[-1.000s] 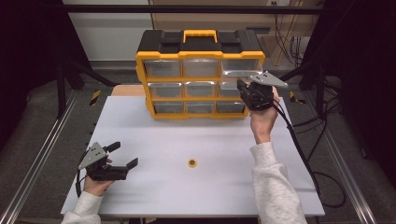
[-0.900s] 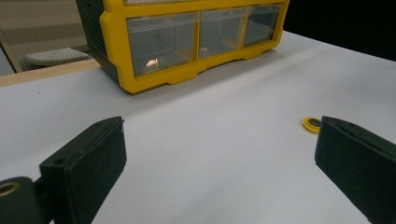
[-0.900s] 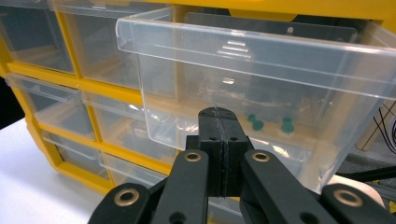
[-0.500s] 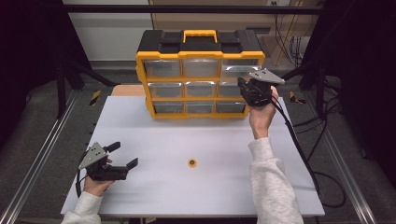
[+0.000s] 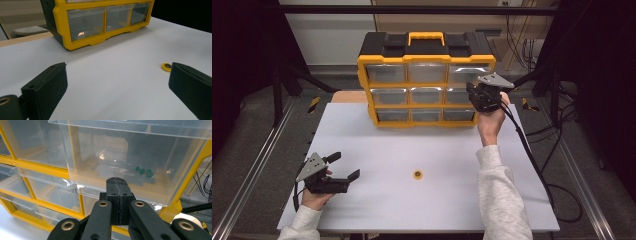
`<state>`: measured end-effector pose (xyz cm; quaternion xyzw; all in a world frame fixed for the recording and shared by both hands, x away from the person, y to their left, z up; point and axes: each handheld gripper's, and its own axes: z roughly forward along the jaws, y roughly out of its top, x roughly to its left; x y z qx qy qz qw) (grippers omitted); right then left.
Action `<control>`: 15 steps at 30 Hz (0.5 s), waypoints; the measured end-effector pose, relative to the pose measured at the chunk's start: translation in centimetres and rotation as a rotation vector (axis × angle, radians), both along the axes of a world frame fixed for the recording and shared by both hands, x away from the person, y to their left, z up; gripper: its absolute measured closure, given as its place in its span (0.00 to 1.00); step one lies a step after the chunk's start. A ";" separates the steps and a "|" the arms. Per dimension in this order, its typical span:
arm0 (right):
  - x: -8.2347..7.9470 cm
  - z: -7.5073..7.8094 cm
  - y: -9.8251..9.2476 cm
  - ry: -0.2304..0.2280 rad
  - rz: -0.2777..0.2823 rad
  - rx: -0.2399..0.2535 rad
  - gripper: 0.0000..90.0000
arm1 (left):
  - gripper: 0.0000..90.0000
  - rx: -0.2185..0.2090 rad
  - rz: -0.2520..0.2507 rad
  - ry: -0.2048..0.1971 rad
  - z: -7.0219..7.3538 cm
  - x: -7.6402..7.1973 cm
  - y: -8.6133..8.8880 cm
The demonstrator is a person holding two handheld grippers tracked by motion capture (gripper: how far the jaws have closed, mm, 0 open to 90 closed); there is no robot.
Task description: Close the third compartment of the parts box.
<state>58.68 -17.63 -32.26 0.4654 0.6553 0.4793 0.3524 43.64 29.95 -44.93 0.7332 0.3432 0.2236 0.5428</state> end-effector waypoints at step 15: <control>1.1 -0.3 -0.1 -0.017 -0.008 0.006 1.00 | 0.02 0.008 0.000 0.006 -0.2 0.1 0.0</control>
